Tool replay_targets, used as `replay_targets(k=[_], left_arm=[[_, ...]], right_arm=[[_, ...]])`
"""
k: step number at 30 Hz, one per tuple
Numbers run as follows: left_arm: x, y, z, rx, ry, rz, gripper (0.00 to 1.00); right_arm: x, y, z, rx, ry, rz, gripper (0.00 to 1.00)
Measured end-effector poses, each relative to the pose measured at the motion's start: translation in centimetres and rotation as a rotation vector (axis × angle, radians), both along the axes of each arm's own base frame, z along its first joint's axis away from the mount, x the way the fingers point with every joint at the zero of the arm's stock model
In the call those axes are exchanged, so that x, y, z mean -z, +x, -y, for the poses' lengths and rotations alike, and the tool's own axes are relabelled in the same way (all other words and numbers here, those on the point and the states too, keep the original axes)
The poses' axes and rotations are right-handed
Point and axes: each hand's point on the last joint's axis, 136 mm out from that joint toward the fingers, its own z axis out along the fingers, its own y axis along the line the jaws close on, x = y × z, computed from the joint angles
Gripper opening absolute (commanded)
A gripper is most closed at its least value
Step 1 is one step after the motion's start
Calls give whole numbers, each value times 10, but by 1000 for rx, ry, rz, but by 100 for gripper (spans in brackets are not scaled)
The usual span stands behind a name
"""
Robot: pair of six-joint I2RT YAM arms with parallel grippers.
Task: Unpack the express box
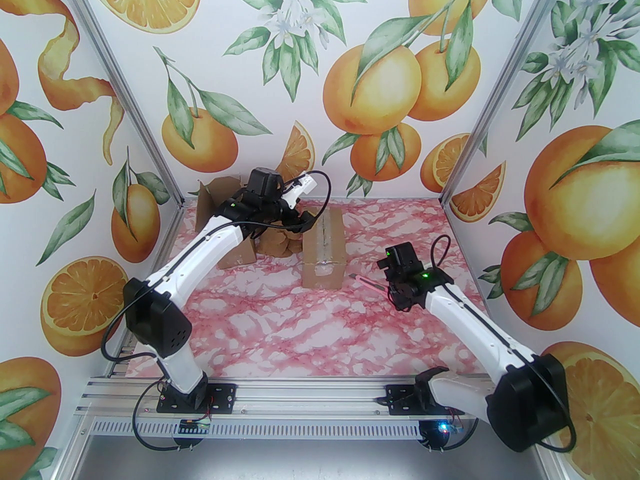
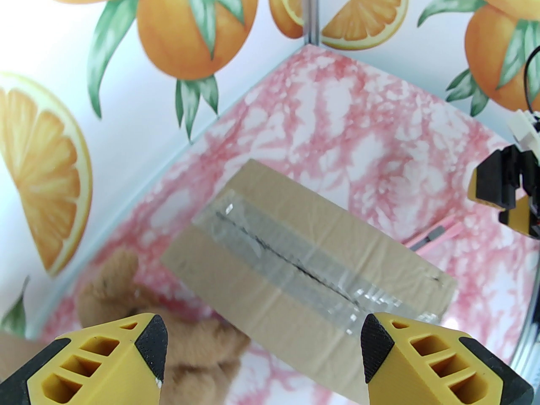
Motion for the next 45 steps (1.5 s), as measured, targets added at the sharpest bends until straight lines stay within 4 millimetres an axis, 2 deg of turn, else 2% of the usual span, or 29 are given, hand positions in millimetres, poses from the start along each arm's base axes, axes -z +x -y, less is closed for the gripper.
replay_targets(k=[6, 9, 16, 23, 27, 38, 45], left_arm=[[3, 8, 5, 25, 14, 25, 79], [3, 10, 3, 22, 14, 29, 79], [-1, 23, -14, -9, -3, 40, 78], [7, 35, -34, -47, -10, 30, 78], [15, 34, -35, -49, -2, 11, 78], [16, 35, -37, -55, 8, 17, 78], [22, 37, -42, -66, 26, 14, 78]], right_arm=[[45, 14, -17, 159, 45, -175, 100], [57, 15, -28, 213, 67, -215, 100], [61, 28, -31, 339, 72, -230, 93], [83, 38, -17, 415, 49, -271, 86], [88, 41, -14, 431, 40, -283, 82], [96, 36, -15, 423, 18, -406, 66], [96, 43, -12, 376, 23, -448, 53]])
